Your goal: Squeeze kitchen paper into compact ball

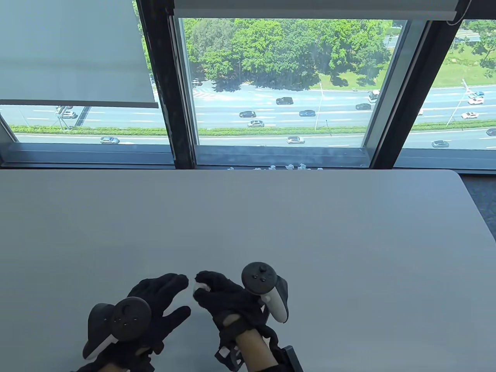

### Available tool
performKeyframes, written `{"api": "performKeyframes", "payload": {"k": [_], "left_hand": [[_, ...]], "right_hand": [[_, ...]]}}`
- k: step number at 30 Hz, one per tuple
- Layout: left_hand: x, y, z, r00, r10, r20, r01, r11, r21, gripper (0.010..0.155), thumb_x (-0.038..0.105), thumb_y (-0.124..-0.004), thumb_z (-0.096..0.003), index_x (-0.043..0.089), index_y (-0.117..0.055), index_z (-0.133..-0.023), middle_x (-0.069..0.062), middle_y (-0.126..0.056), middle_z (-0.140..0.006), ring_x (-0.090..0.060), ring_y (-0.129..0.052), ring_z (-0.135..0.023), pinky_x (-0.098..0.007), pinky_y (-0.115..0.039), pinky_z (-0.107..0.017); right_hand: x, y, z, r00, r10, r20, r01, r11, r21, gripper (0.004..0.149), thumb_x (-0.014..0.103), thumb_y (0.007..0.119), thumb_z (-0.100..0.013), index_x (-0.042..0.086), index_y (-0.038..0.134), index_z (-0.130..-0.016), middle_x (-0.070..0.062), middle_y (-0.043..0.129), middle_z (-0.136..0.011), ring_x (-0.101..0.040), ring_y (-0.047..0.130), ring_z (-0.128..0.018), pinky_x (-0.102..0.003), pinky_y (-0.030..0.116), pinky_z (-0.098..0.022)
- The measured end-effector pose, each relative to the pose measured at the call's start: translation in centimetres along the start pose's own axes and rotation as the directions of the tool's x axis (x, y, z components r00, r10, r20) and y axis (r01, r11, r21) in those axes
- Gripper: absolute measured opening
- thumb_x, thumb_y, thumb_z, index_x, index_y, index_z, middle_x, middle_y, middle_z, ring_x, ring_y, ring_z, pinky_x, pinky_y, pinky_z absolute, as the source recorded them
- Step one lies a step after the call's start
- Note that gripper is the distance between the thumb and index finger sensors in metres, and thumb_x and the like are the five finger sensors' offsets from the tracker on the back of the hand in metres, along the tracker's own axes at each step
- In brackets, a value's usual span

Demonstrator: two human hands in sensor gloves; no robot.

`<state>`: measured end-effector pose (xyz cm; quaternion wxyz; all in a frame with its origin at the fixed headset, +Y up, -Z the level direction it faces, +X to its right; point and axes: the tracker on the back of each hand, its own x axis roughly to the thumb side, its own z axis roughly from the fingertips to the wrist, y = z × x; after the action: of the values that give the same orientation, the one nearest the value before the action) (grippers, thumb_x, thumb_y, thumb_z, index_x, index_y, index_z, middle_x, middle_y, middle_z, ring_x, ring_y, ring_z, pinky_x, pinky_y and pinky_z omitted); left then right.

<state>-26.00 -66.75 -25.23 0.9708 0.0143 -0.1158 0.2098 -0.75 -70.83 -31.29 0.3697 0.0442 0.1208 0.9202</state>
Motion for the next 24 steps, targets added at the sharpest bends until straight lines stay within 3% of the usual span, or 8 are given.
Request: {"api": "performKeyframes", "payload": {"k": [2, 4, 8, 12, 14, 17, 21, 24], "left_hand": [[-0.2, 0.0, -0.1, 1.000, 0.019, -0.008, -0.019, 1.000, -0.013, 0.073, 0.071, -0.081, -0.0500, 0.058, -0.042, -0.110, 0.026, -0.052, -0.121, 0.001, -0.065, -0.112, -0.047, -0.050, -0.097], [-0.2, -0.2, -0.2, 1.000, 0.014, -0.007, -0.014, 1.000, -0.021, 0.072, 0.071, -0.080, -0.0503, 0.058, -0.042, -0.111, 0.025, -0.051, -0.121, 0.001, -0.064, -0.113, -0.047, -0.049, -0.097], [-0.2, -0.3, -0.1, 1.000, -0.004, -0.006, 0.004, 1.000, -0.020, 0.071, 0.073, -0.076, -0.0503, 0.058, -0.042, -0.111, 0.025, -0.050, -0.122, 0.001, -0.064, -0.113, -0.047, -0.048, -0.097], [-0.4, -0.2, -0.2, 1.000, 0.013, -0.014, -0.013, 1.000, -0.028, 0.072, 0.073, -0.075, -0.0506, 0.058, -0.040, -0.112, 0.025, -0.047, -0.123, 0.000, -0.060, -0.116, -0.046, -0.045, -0.098], [-0.6, -0.2, -0.3, 1.000, 0.004, -0.021, -0.005, 1.000, -0.026, 0.076, 0.075, -0.074, -0.0492, 0.060, -0.035, -0.112, 0.026, -0.038, -0.127, -0.001, -0.050, -0.122, -0.045, -0.038, -0.100], [-1.2, 0.1, -0.5, 0.997, -0.021, -0.069, 0.021, 1.000, -0.010, 0.084, 0.078, -0.074, -0.0462, 0.064, -0.024, -0.112, 0.031, -0.016, -0.131, -0.003, -0.021, -0.130, -0.045, -0.020, -0.099], [-2.7, 0.9, -0.7, 0.989, -0.008, -0.148, 0.009, 1.000, 0.008, 0.087, 0.079, -0.074, -0.0449, 0.068, -0.018, -0.110, 0.035, -0.004, -0.129, 0.000, -0.005, -0.129, -0.044, -0.009, -0.096], [-3.1, 1.1, -0.7, 0.987, 0.014, -0.161, -0.011, 1.000, 0.016, 0.086, 0.079, -0.074, -0.0450, 0.068, -0.018, -0.110, 0.035, -0.004, -0.128, 0.001, -0.002, -0.127, -0.043, -0.005, -0.095]], "right_hand": [[-0.3, 0.5, -0.6, 0.923, 0.374, -0.088, -0.383, 0.914, -0.136, 0.053, 0.055, 0.074, -0.059, 0.043, 0.052, -0.106, 0.010, 0.074, -0.094, -0.011, 0.084, -0.084, -0.050, 0.056, -0.079], [-1.1, 1.8, -1.7, 0.779, 0.612, -0.135, -0.626, 0.772, -0.113, 0.052, 0.056, 0.073, -0.059, 0.048, 0.051, -0.106, 0.013, 0.072, -0.096, -0.010, 0.082, -0.088, -0.050, 0.054, -0.081], [-2.7, 4.5, -3.0, 0.678, 0.720, -0.149, -0.721, 0.691, 0.054, 0.048, 0.054, 0.067, -0.061, 0.052, 0.050, -0.105, 0.015, 0.069, -0.102, -0.010, 0.077, -0.096, -0.051, 0.052, -0.081], [-2.2, 4.3, -2.9, 0.642, 0.751, -0.152, -0.755, 0.654, 0.042, 0.057, 0.059, 0.061, -0.059, 0.049, 0.039, -0.111, 0.011, 0.062, -0.109, -0.016, 0.071, -0.102, -0.055, 0.050, -0.081], [-1.1, 1.2, -2.2, 0.729, 0.661, -0.177, -0.671, 0.741, 0.003, 0.077, 0.072, 0.053, -0.054, 0.044, 0.013, -0.114, 0.001, 0.035, -0.119, -0.027, 0.045, -0.115, -0.062, 0.040, -0.079], [0.1, -4.9, 0.9, 0.923, 0.373, -0.093, -0.384, 0.896, -0.223, 0.082, 0.074, 0.051, -0.053, 0.042, 0.006, -0.113, -0.002, 0.015, -0.120, -0.035, 0.012, -0.115, -0.067, 0.022, -0.075], [-1.1, -10.9, 5.8, 0.954, 0.298, -0.018, -0.275, 0.855, -0.440, 0.076, 0.070, 0.047, -0.055, 0.044, 0.004, -0.112, 0.002, 0.001, -0.118, -0.033, -0.004, -0.111, -0.066, 0.012, -0.072], [-2.2, -13.2, 7.6, 0.978, 0.208, 0.022, -0.171, 0.857, -0.487, 0.075, 0.069, 0.048, -0.055, 0.046, 0.004, -0.112, 0.005, -0.003, -0.117, -0.030, -0.010, -0.109, -0.065, 0.008, -0.070]]}}
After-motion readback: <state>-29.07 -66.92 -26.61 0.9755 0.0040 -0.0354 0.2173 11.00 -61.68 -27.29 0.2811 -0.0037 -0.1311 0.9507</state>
